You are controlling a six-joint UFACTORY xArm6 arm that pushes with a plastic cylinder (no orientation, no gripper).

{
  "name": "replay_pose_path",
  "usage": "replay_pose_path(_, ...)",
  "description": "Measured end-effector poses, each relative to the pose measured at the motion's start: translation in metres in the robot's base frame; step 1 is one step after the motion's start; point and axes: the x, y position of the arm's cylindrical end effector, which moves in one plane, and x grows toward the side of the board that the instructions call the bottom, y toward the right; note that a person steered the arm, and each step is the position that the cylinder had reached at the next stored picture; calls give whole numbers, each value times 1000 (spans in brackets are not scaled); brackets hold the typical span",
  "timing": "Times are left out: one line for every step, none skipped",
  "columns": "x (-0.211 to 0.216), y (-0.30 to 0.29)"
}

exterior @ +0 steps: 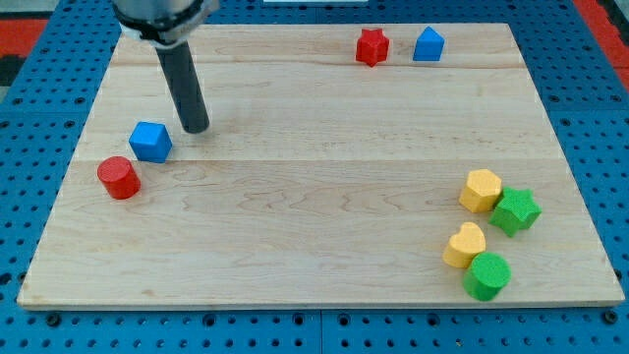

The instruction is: Push the green star into the yellow hexagon

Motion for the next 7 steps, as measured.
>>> replay_pose_path(25,-53)
replay_pose_path(60,-44)
replay_pose_path(59,-1)
replay_pose_path(53,125)
replay_pose_path(36,248)
replay_pose_path(34,355)
replay_pose_path(50,454)
